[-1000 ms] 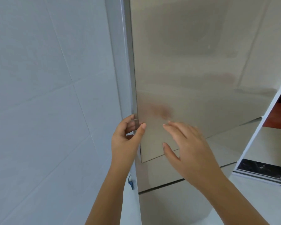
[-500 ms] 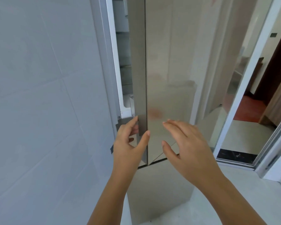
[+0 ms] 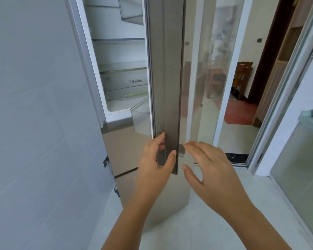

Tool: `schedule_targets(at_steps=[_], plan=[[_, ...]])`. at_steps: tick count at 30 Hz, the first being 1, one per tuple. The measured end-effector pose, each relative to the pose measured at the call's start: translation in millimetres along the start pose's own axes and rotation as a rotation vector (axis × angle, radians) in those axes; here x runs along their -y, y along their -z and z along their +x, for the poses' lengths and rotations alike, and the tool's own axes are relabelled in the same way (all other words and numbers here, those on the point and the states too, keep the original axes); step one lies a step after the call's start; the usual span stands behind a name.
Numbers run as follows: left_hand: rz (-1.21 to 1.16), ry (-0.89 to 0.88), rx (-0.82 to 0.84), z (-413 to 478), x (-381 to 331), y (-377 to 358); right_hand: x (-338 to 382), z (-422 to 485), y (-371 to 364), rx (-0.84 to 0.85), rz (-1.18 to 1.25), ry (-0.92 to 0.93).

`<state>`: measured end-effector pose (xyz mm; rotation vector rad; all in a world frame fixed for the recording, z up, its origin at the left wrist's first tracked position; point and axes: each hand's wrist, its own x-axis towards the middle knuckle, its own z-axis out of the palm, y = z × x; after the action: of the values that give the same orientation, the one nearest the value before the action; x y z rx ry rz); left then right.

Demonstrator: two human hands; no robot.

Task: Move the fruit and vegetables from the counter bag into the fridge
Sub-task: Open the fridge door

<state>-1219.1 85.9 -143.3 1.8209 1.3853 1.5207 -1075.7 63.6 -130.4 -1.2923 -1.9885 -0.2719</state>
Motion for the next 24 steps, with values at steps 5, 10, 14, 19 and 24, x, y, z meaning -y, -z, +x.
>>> schedule_targets(at_steps=[5, 10, 14, 19, 24], plan=[[-0.032, -0.039, 0.128, -14, -20, -19, -14, -22, 23, -0.03, -0.139, -0.032], [0.088, -0.161, 0.171, -12, -27, -28, -26, -38, 36, -0.004, -0.179, -0.128], [0.205, -0.329, 0.091, -2, -24, -25, -23, -28, 41, -0.029, -0.176, -0.117], [0.332, -0.446, 0.012, 17, -8, -13, -8, -4, 23, -0.091, -0.181, -0.079], [0.428, -0.487, 0.021, 41, 15, -3, -6, 31, -7, -0.125, -0.273, -0.118]])
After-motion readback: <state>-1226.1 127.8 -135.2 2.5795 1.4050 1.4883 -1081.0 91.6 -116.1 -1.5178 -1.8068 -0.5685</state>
